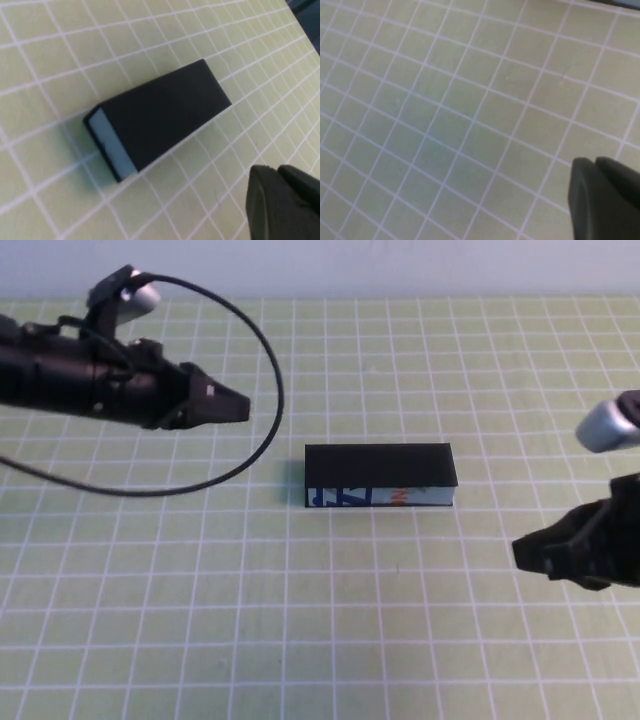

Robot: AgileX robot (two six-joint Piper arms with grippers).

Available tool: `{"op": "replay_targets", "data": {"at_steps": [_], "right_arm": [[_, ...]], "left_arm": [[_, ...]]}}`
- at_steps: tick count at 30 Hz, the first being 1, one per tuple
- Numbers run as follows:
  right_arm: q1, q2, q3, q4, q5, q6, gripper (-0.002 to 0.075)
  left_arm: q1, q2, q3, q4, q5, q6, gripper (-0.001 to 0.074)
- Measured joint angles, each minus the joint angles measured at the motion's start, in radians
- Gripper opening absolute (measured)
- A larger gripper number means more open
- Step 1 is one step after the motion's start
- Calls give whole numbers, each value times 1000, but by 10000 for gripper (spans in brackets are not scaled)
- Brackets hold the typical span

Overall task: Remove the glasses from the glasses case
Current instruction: Pick up the glasses from the glasses case

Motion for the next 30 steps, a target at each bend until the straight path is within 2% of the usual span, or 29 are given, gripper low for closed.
{"op": "replay_targets", "data": {"at_steps": [4, 8, 11, 16, 18, 24, 26, 30], "right_arm": [[137, 93, -96, -123, -12, 57, -18], [227, 172, -169, -230, -38, 71, -18], [266, 227, -215, -291, -54, 60, -18], [299, 311, -278, -328, -56, -74, -18], [301, 336, -302, -332, -56, -122, -18], [301, 408, -385, -347, -65, -237, -3], [301, 432, -409, -348, -67, -261, 22], [301, 471, -432, -365, -87, -288, 120]], "left_arm": [[-68, 201, -248, 28, 71, -36, -4], [-126, 420, -552, 57, 183, -106, -4], [-154, 589, -773, 88, 212, -183, -4], [-192, 798, -1115, 243, 223, -335, -4], [-196, 833, -1177, 268, 227, -353, -4], [-200, 844, -1206, 291, 240, -346, -4], [-200, 850, -1206, 291, 240, -346, -4], [-200, 881, -1206, 291, 241, -346, -4]]}}
